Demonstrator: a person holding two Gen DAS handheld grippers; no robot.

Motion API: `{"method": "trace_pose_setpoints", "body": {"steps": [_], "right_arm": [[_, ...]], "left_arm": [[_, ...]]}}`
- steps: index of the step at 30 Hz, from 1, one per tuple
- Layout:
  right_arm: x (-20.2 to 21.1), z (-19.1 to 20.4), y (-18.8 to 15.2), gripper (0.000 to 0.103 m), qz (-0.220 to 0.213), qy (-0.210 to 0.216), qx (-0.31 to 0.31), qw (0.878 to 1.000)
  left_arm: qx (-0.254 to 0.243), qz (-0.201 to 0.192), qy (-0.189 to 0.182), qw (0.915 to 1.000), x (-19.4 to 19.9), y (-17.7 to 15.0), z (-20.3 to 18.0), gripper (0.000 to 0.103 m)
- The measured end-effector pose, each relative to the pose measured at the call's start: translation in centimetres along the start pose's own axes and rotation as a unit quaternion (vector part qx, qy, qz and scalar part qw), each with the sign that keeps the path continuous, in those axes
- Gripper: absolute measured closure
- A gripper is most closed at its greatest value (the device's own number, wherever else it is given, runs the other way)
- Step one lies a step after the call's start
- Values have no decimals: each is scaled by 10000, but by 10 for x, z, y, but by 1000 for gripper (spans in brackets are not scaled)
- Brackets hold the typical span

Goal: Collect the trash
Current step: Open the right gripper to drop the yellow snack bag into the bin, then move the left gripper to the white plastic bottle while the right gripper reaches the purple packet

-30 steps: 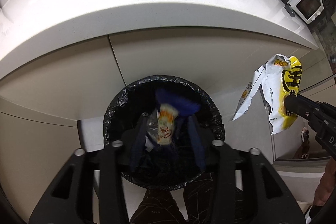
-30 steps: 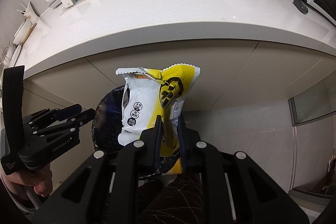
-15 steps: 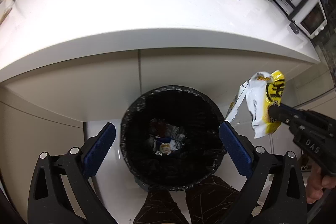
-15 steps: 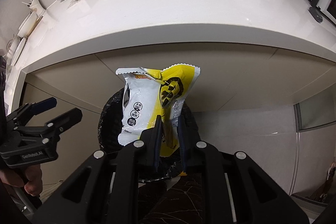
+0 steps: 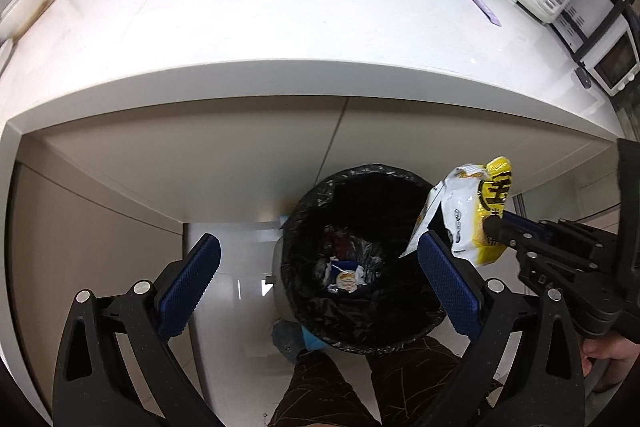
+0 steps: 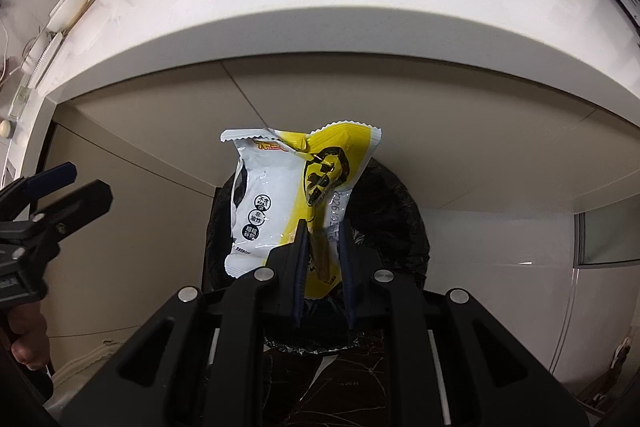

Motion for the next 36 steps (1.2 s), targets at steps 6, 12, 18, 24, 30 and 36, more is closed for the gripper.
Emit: {"method": "trace_pose_setpoints", "body": {"steps": [6, 12, 18, 24, 30, 36], "right_arm": [[-16, 8, -5, 87, 114, 3, 94, 9999], [-18, 9, -7, 82, 105, -11, 44, 9999], [-22, 13, -4, 74, 89, -43, 3, 10000], [-20, 8, -6, 53, -1, -100, -89, 9999], [-5, -3, -1, 25, -277, -200, -315, 9989], [30, -22, 19, 12, -689, -529, -538, 9948]], "left_arm": [[50, 52, 23, 10000, -2, -5, 10, 6], [29, 83, 38, 10000, -3, -9, 15, 6], [-12, 71, 19, 10000, -3, -9, 14, 6], [-20, 45, -6, 10000, -1, -12, 13, 6], [-47, 26, -6, 10000, 3, -9, 12, 6], [-66, -100, -57, 9999, 13, 8, 8, 6]]}}
Point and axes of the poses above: each gripper's, at about its wrist camera, not at the fingertips, and x roughly against the way its jaws point, z to its left, y to its top, the point moved 6 cm from there along -x, roughly the way its jaws point, and after that the axes turned 7 degrees about -x, right-handed, at the moved point
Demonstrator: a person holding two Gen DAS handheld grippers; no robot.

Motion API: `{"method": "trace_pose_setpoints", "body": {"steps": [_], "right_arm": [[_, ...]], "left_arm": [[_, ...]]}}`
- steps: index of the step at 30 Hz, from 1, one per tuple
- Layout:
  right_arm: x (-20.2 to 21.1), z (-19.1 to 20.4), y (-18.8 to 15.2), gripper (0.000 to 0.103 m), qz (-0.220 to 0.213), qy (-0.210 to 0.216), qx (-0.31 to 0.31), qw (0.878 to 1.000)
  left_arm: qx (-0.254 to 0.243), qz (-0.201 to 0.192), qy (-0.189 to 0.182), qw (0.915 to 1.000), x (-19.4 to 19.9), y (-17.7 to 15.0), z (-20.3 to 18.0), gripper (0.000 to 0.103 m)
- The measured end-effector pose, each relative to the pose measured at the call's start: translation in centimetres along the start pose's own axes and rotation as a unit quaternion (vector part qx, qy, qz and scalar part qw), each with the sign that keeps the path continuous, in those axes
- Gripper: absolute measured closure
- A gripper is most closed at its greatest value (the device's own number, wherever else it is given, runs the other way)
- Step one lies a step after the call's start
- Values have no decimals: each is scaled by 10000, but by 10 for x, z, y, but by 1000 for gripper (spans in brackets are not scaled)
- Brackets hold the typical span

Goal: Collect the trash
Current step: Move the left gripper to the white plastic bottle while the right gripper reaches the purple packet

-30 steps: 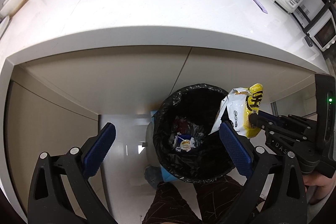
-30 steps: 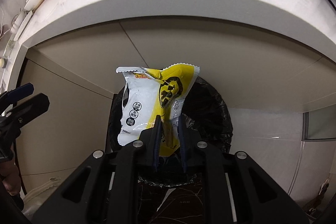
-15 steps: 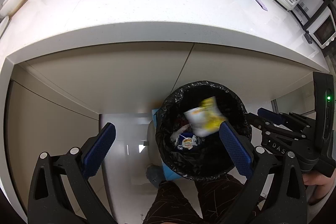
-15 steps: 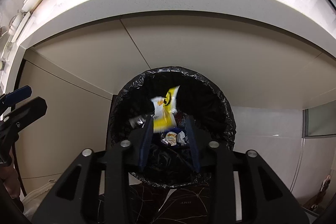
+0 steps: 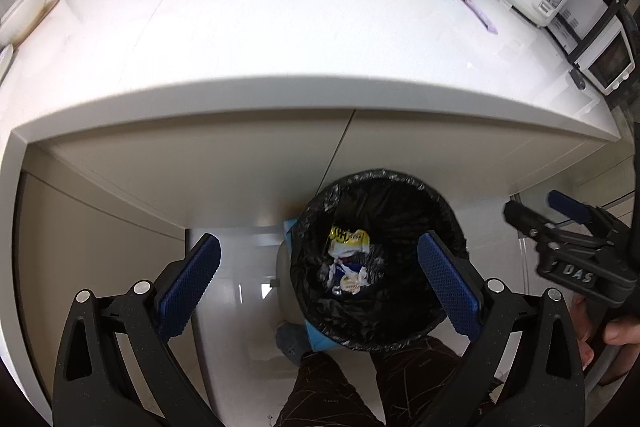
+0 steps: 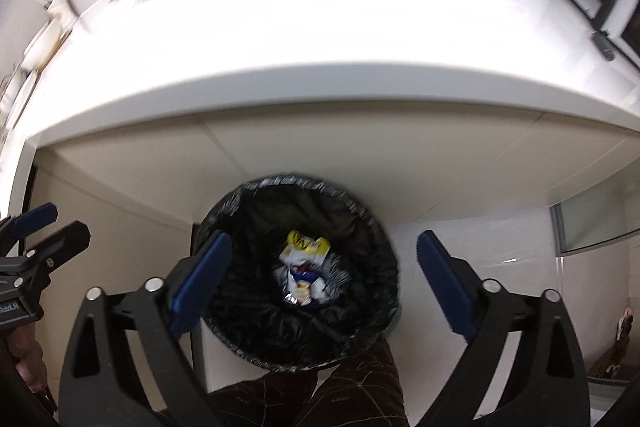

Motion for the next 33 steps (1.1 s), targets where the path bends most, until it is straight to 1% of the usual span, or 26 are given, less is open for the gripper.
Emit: {"method": "trace_pose_setpoints", "body": {"steps": [6, 11, 12, 16, 23, 30, 33], "right_arm": [[24, -17, 40, 10, -282, -58, -119, 9995], [34, -28, 78, 10, -406, 34, -90, 9991], [34, -30, 87, 10, -410, 39, -68, 9991], [36, -39, 118, 10, -417, 76, -22, 9991], [37, -50, 166, 10, -494, 98, 67, 9987], [35, -52, 209, 10, -602, 132, 157, 9980], [32, -52, 225, 10, -629, 145, 184, 9977]], "left_arm": [[-51, -130, 29, 9999, 9, 33, -7, 6], [-43, -193, 88, 9998, 12, 68, -15, 6], [-30, -188, 128, 9997, 12, 76, -16, 6], [193, -190, 55, 9996, 12, 107, -20, 6], [306, -287, 98, 9991, 13, 157, -24, 6], [341, -425, 240, 9982, 16, 205, -18, 6], [390, -448, 302, 9978, 13, 220, -12, 6]]}}
Point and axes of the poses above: each gripper's, at about its wrist camera, not at the fingertips, and x roughly against the way its jaws point, z to its left, y to its top, the point moved 6 cm from there along -x, roughly the way its jaws point, and after that the axes turned 7 degrees about -x, right-handed, at the moved point
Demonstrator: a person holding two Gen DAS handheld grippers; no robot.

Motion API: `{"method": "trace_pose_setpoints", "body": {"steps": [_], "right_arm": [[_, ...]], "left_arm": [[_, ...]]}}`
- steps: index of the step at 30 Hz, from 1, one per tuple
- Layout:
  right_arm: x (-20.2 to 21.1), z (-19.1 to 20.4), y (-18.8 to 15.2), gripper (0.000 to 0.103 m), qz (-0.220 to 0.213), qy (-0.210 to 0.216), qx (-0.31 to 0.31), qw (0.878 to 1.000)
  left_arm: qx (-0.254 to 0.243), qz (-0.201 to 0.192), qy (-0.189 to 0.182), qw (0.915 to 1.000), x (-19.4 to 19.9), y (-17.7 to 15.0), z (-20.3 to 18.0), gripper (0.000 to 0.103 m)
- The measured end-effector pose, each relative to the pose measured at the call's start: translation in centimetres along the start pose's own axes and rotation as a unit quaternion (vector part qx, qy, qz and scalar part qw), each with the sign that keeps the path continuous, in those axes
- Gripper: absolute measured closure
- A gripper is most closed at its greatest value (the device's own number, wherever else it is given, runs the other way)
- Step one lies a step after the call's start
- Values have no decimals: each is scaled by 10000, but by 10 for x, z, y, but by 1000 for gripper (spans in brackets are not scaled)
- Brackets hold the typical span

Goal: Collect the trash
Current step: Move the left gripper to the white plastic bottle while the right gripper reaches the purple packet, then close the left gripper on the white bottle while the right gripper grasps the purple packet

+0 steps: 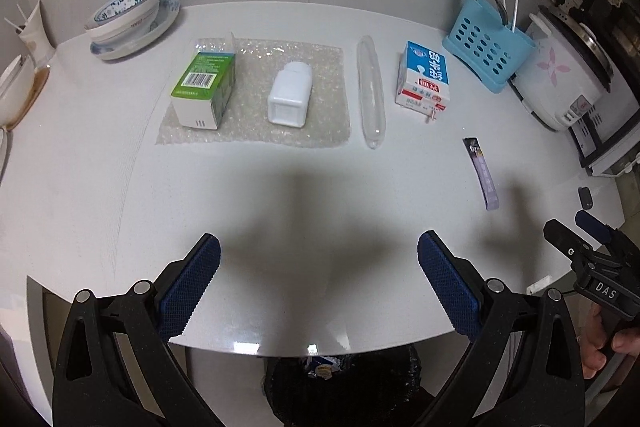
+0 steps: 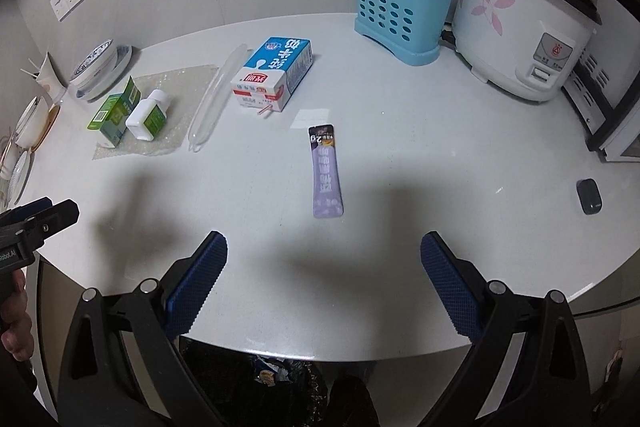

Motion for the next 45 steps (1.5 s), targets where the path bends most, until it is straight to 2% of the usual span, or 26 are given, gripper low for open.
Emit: {"method": "trace_pose_setpoints", "body": {"steps": [11, 22, 32, 40, 45], "right_arm": [[-26, -1, 43, 10, 83, 54, 26, 9999], [-75, 3, 64, 28, 524, 166, 103, 9984], [-114, 0, 58, 46, 1085, 145, 38, 9940], [-124, 9, 57, 57, 1233, 154, 73, 9922], [-130, 9, 55, 65, 1311, 179, 1, 9912]], "left_arm": [[109, -3, 131, 9999, -30, 55, 16, 7], [56, 270, 227, 9994, -86, 96, 21, 10], [71, 534, 327, 9980, -124, 106, 26, 17], [120, 668, 431, 9968, -138, 110, 32, 27], [57, 734, 413, 9964, -144, 108, 31, 45]]}}
Point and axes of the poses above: each gripper's, at about its wrist camera, not at the fingertips, and x roughly against the way its jaws point, z to its left, y to its top, the point moved 6 cm from there along -x, roughly the way its jaws point, and after that the axes turned 7 degrees about -x, right-handed, at the moved point
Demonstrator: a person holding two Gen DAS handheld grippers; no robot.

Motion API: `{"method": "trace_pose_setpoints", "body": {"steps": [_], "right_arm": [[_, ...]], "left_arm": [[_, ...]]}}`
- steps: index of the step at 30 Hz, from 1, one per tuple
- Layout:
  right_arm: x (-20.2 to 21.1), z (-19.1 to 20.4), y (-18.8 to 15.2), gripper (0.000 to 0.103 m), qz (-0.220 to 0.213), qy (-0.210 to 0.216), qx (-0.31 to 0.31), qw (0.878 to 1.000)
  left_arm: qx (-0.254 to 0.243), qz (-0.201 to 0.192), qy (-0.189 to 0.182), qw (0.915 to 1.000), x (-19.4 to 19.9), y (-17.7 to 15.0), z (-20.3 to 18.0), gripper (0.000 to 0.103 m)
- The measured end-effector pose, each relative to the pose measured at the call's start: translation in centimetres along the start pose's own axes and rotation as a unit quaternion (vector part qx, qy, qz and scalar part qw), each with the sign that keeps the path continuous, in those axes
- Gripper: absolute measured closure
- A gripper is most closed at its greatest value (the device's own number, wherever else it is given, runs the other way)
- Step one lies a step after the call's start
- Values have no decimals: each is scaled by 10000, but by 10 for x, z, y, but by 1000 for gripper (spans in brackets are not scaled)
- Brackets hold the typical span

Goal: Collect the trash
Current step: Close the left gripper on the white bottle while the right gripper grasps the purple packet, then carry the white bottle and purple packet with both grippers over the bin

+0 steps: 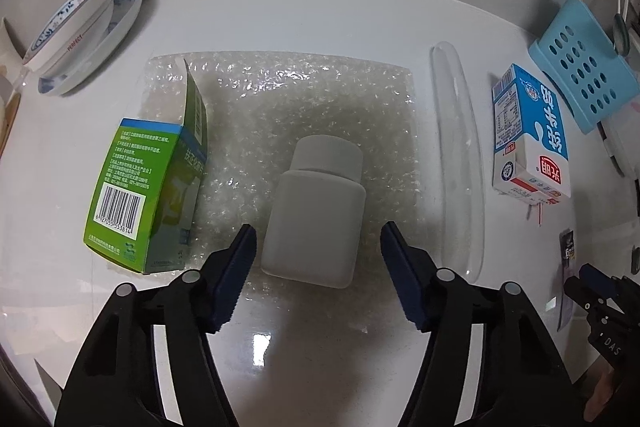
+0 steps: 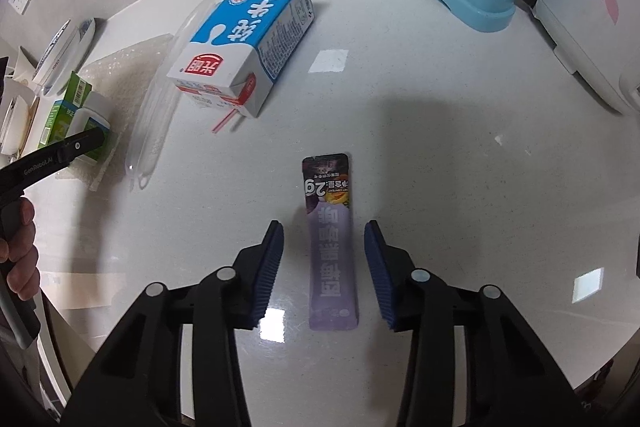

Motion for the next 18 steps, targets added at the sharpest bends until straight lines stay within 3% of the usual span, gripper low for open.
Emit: {"method": "trace_pose_setpoints", "body": {"steps": [5, 9, 18], "right_arm": [[-6, 1, -2, 70, 89, 78, -86, 9999], [-6, 3, -2, 81, 89, 21, -64, 9999], [-1, -2, -2, 85, 10, 13, -103, 9999]], "left_arm": [[48, 57, -50, 10000, -3, -1, 1, 60], [57, 51, -43, 10000, -3, -1, -1, 61], [79, -44, -31, 10000, 11, -8, 1, 62]]}}
Point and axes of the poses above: each gripper's, at about its wrist camera, not at the fingertips, and x roughly against the way its jaws point, z to its left, y to its top, the point moved 6 cm from there along -x, roughly the way its jaws point, and after that the axes turned 7 degrees about -x, right-handed, at the moved point
